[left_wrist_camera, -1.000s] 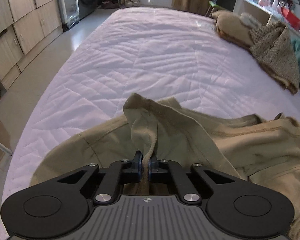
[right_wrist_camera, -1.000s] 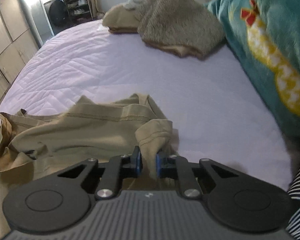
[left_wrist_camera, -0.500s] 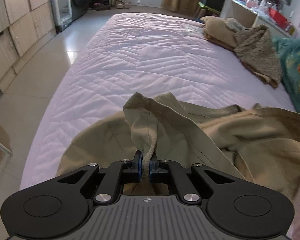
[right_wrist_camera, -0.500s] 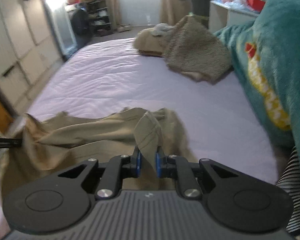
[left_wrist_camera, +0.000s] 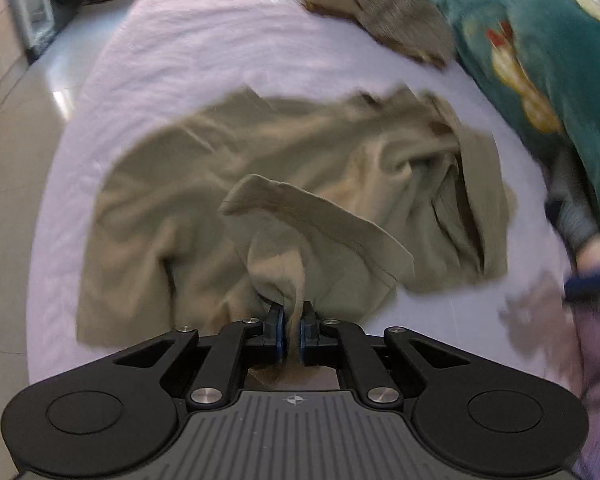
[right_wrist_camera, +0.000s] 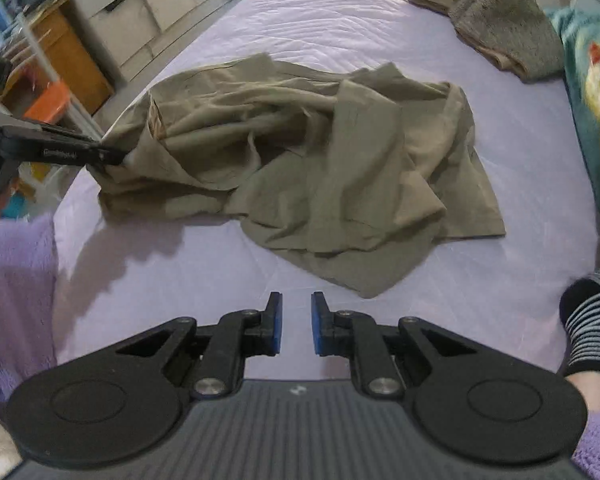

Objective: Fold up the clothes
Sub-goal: 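Spread the shirt flat with the left gripper while the right gripper lifts a sleeve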

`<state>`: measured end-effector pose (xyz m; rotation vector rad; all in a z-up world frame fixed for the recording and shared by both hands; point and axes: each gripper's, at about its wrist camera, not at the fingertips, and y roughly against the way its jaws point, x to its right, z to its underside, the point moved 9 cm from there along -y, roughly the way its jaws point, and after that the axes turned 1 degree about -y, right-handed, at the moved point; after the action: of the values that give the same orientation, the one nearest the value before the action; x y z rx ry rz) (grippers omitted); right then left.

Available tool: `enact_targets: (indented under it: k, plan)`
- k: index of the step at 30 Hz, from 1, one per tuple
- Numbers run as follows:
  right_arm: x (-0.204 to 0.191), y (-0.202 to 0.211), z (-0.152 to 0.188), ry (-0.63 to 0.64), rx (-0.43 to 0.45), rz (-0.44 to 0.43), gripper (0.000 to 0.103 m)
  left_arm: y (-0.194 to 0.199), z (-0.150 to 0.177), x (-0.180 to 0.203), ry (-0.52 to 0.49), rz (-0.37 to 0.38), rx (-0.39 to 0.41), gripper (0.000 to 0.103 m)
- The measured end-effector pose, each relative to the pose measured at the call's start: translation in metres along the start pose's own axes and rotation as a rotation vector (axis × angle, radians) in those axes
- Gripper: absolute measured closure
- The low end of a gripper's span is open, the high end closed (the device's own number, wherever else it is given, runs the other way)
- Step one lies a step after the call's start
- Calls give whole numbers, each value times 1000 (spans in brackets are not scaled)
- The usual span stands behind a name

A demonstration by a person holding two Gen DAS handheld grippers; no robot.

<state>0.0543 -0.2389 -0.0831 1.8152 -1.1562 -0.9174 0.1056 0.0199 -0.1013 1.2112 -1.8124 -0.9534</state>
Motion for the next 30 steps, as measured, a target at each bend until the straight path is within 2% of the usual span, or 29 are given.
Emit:
enact_targets:
  k: [3, 5, 6, 9, 11, 15, 18, 20, 23, 27, 30]
  plan:
    - [-6, -2, -20, -21, 60, 3, 73, -6, 34, 16, -3, 79, -64, 95]
    - [-7, -7, -35, -23, 83, 27, 59, -3, 55, 30, -36, 124, -99, 95]
    - [-5, -11, -41, -29, 90, 42, 56, 0, 65, 36, -57, 140, -115, 95]
    - [2, -23, -49, -46, 84, 101, 37, 12, 86, 47, -137, 183, -166, 95]
    - [9, -31, -45, -46, 62, 145, 23, 24, 87, 43, -186, 175, -169, 89]
    - [22, -44, -23, -61, -11, 178, 18, 49, 63, 11, -234, 77, -146, 85]
    - [29, -53, -10, -62, -52, 199, 18, 65, 35, -12, -243, -14, -72, 81]
    - [30, -61, -9, -75, -42, 200, 17, 65, 12, -25, -193, -32, -8, 80]
    - [30, -71, -13, -112, -15, 186, 17, 43, -18, -38, -109, -72, 43, 80]
    - [25, -86, -20, -156, 5, 173, 18, 0, -33, -41, -58, -121, 57, 80]
    - [27, -100, -19, -153, 7, 208, 26, -39, -49, -33, -54, -170, 69, 80]
